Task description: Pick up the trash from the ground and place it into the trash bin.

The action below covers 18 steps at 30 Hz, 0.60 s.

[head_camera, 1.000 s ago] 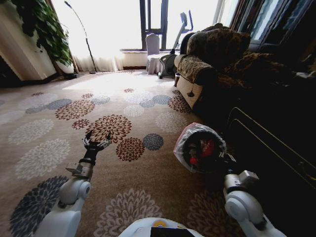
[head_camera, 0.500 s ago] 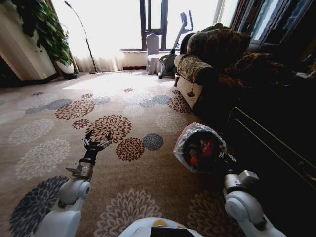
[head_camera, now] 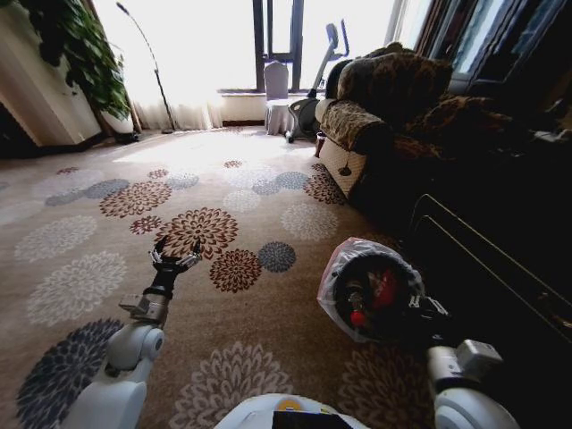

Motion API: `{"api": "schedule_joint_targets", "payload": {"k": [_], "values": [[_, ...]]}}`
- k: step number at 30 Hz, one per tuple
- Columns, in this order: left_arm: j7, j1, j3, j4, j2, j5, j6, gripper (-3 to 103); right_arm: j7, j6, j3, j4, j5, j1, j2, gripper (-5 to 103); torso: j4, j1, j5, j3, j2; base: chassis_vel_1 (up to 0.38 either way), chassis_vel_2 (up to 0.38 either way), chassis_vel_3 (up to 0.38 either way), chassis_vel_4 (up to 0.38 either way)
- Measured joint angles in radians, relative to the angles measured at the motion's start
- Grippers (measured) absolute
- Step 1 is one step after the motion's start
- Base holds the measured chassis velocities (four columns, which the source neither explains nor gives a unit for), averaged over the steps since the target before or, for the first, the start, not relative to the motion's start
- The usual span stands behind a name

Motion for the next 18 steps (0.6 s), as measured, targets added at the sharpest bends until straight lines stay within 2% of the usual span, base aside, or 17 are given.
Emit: {"api": "schedule_joint_targets", "payload": {"k": [2,10,13,14,18], "values": [[0.000,0.000,0.000,0.000,0.000,0.000,0.000,100,0.025,-0.011,0.030,-0.012,0.035,-0.007,0.002,0,-0.0003,0.000,-0.0001,0.000,0.000,0.000,0.000,0.000,0.000],[0.000,0.000,0.000,0.000,0.000,0.000,0.000,100,0.031,-0.009,0.086,-0.052,0.069,-0.014,-0.002,0,0.0001,0.000,-0.0005,0.000,0.000,0.000,0.000,0.000,0.000],[0.000,0.000,0.000,0.000,0.000,0.000,0.000,100,0.037,-0.011,0.173,-0.144,0.140,-0.030,-0.009,0,0.0000,0.000,0.0001,0.000,0.000,0.000,0.000,0.000,0.000],[0.000,0.000,0.000,0.000,0.000,0.000,0.000,100,0.037,-0.011,0.173,-0.144,0.140,-0.030,-0.009,0,0.0000,0.000,0.0001,0.000,0.000,0.000,0.000,0.000,0.000],[0.000,0.000,0.000,0.000,0.000,0.000,0.000,100,0.017,0.044,0.262,-0.266,0.153,-0.086,-0.002,0,-0.0006,0.000,0.0000,0.000,0.000,0.000,0.000,0.000,0.000]]}}
